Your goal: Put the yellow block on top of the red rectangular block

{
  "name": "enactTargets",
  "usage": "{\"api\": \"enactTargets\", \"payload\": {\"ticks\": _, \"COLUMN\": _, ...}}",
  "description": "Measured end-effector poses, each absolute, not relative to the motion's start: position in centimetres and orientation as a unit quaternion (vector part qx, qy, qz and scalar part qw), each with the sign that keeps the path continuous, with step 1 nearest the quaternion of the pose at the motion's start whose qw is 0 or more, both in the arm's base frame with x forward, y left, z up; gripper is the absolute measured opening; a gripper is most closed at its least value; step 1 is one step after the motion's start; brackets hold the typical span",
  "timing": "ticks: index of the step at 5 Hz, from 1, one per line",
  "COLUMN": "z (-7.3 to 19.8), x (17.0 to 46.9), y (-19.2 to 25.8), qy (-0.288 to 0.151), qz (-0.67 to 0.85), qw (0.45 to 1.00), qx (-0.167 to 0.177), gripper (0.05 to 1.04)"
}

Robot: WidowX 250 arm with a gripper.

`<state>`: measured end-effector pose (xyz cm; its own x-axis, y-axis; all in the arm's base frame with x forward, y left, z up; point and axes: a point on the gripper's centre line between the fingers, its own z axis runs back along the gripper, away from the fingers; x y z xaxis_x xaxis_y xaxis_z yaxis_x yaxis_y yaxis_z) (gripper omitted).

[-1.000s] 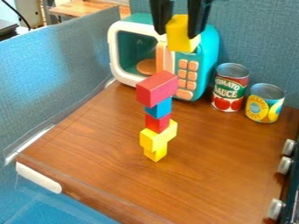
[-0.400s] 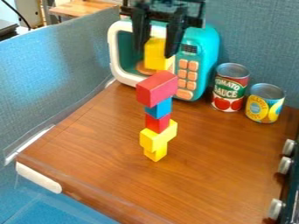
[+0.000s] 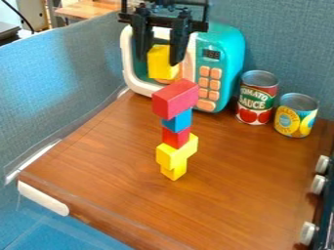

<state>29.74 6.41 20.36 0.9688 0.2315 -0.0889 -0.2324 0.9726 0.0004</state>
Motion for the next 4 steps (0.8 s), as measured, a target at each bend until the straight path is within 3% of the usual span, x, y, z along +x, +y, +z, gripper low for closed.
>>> {"api": "enactTargets", "payload": {"ticks": 2, "z": 18.0, "x": 30.8, "y": 6.4, "qy": 0.066, "qz": 0.103, "qw": 0.992, "qx": -0.009, "gripper": 0.558}}
{"api": "enactTargets", "payload": {"ticks": 4, "z": 17.4, "x": 31.6, "y": 5.9, "qy": 0.072, "qz": 0.097, "qw": 0.993, "qx": -0.005, "gripper": 0.558}}
